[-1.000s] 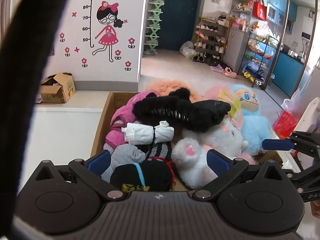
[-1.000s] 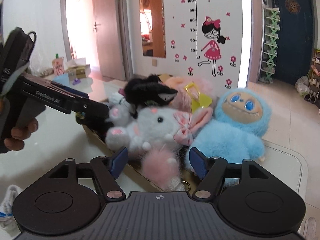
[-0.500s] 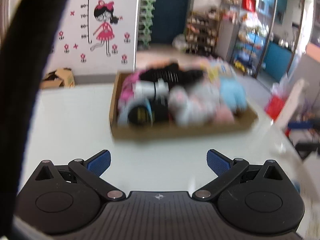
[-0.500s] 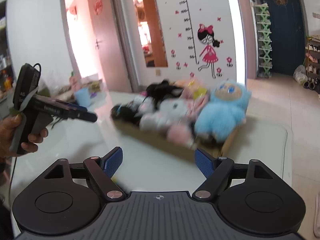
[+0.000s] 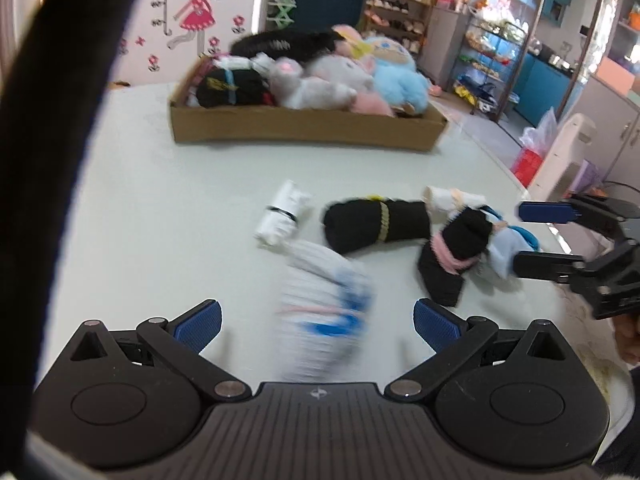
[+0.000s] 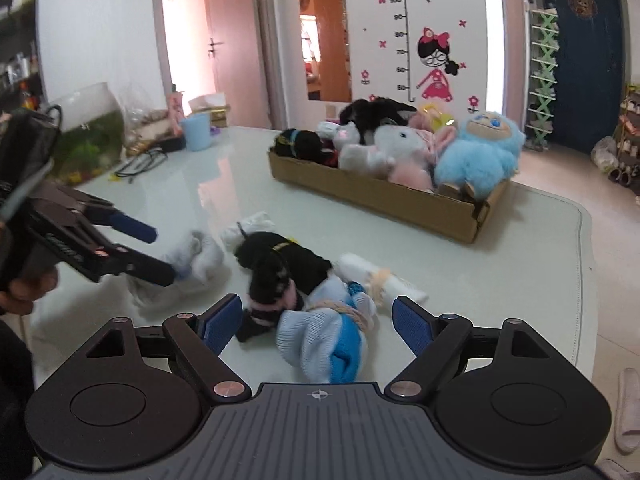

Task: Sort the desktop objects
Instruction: 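Grasp the white knitted sock with the left tool while the right tool grasps the light blue knitted bundle, then carry both knitted bundles into the box and open both tools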

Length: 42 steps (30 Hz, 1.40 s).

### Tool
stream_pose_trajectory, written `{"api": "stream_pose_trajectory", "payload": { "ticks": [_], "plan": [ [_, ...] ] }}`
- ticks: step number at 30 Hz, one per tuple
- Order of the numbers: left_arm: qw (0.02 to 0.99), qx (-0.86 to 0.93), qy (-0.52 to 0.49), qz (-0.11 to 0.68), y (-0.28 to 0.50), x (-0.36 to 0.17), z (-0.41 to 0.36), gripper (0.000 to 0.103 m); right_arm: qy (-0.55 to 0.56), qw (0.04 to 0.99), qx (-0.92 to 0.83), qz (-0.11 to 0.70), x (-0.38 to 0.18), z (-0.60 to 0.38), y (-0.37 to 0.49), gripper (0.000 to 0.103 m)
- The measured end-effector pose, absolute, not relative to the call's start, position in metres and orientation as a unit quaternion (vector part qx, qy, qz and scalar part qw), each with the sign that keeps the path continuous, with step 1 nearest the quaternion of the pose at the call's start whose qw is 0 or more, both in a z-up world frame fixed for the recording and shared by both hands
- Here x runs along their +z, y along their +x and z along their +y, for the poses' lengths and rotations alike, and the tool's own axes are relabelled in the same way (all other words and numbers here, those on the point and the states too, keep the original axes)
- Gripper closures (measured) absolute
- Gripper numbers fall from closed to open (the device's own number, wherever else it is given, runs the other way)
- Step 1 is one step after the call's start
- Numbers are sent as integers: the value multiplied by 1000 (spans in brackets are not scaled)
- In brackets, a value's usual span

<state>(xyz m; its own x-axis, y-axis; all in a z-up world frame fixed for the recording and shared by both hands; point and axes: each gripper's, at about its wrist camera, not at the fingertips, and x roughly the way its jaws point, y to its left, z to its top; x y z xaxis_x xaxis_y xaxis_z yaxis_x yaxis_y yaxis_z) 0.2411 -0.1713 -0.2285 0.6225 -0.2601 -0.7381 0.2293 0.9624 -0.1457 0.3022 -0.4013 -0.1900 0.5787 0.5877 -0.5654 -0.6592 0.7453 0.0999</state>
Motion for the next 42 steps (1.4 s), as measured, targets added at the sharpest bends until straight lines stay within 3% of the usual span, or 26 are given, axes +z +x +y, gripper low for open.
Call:
{"api": "stream_pose_trajectory", "payload": {
  "ticks": [6,7,8,9,10,30,42],
  "plan": [
    [892,-129,-19,432,254,-246,-182,3,-82,884,332,318,-210,-396,310,21],
    [897,-120,-11,425,252,-246,-183,13,-79,882,334,325,-212,-396,312,31],
    [901,-115,-1,419,249,-245,-185,31,-75,877,340,331,-214,-396,313,38],
    [903,-112,5,415,247,-243,-185,42,-78,875,340,335,-215,-395,312,47],
    [903,-114,5,414,242,-240,-184,58,-79,875,340,336,-215,-395,310,49],
    [917,-107,-13,383,173,-189,-151,58,-8,905,295,306,-178,-442,278,49],
    [944,-93,-12,318,283,-107,-145,57,-28,935,281,214,-83,-433,343,48]
  ]
}}
